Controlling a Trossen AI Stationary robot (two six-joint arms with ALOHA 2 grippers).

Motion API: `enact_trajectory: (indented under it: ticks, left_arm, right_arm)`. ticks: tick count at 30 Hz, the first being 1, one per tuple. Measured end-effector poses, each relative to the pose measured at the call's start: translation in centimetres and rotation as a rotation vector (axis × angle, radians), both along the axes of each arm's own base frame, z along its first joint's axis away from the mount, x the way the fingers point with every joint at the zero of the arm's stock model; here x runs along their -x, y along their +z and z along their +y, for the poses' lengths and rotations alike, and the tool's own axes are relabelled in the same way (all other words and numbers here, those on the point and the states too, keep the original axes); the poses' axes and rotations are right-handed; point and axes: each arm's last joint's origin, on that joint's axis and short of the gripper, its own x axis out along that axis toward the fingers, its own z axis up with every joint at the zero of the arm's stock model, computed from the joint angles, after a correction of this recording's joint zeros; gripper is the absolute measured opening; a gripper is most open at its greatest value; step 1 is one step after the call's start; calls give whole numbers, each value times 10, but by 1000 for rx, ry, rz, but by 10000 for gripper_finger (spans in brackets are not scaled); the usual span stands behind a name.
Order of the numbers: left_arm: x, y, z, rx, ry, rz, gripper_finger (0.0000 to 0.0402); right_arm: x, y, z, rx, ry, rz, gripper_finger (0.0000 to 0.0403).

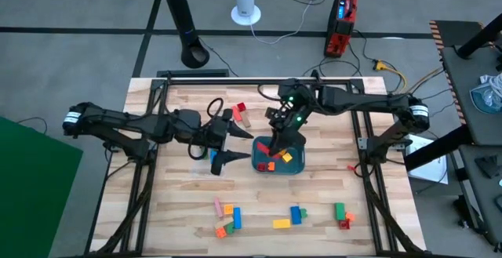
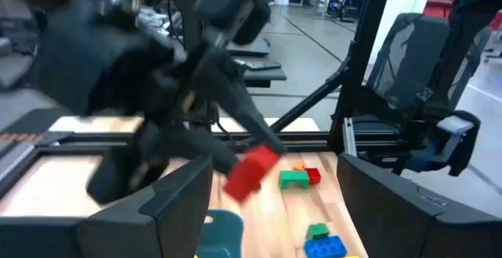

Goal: Sort blocks by size
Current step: Put the red rectangular block into the transparent bin

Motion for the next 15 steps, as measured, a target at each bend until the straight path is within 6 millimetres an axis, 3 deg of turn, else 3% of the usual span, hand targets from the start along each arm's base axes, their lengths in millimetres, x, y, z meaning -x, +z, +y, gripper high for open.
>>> enact_trajectory:
  ticks: [7, 15]
  left_arm:
    - [-5, -4, -1, -29, -12, 5, 260]
    - [-26, -23, -5, -25, -67, 28, 260]
  right_arm:
    - [-5, -6, 7, -13, 34, 17, 95]
    - [-6, -6, 7, -14, 31, 20, 95]
